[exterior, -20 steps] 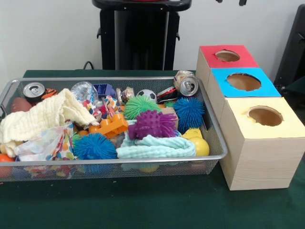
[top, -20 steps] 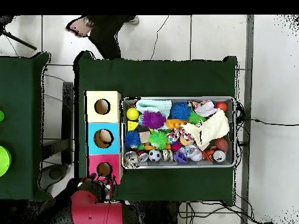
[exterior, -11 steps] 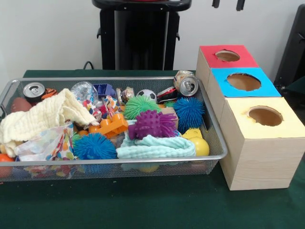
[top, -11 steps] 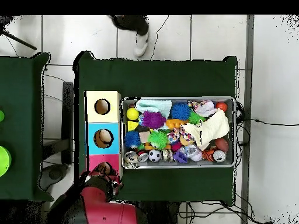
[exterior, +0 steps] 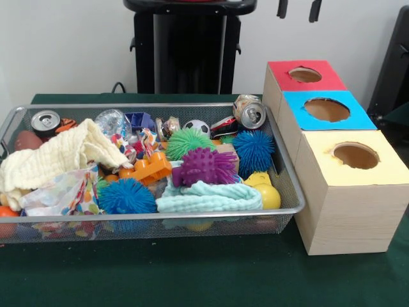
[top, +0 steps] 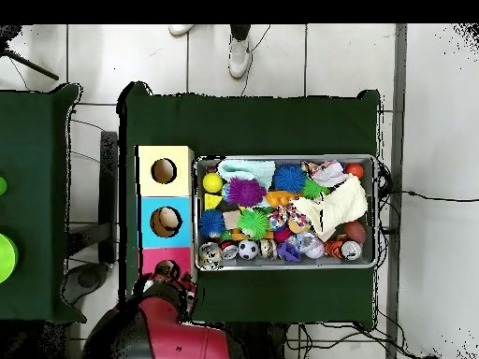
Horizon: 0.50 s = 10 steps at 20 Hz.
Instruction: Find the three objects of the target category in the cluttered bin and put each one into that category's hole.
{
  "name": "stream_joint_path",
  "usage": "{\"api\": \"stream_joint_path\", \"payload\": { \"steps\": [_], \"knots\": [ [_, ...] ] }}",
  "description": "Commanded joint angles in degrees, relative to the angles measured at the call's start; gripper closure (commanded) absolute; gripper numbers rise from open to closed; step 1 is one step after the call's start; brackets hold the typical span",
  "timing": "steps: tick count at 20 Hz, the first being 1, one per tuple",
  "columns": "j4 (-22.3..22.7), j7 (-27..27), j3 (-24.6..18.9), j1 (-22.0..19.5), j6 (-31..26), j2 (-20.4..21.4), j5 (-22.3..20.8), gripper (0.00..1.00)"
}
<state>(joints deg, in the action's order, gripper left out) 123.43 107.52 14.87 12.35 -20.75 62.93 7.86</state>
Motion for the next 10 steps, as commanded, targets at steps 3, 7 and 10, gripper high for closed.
{"api": "stream_joint_path", "payload": {
  "steps": [3,7,10],
  "knots": [
    [4.05,11.53,-3.75,-1.91,1.68,-1.72,3.10,0.00],
    [5.67,12.19,-3.45,-1.76,2.93,-0.50,3.66,0.00],
    [6.65,12.00,-3.55,-2.10,3.64,-0.17,3.97,0.00]
  ]
}}
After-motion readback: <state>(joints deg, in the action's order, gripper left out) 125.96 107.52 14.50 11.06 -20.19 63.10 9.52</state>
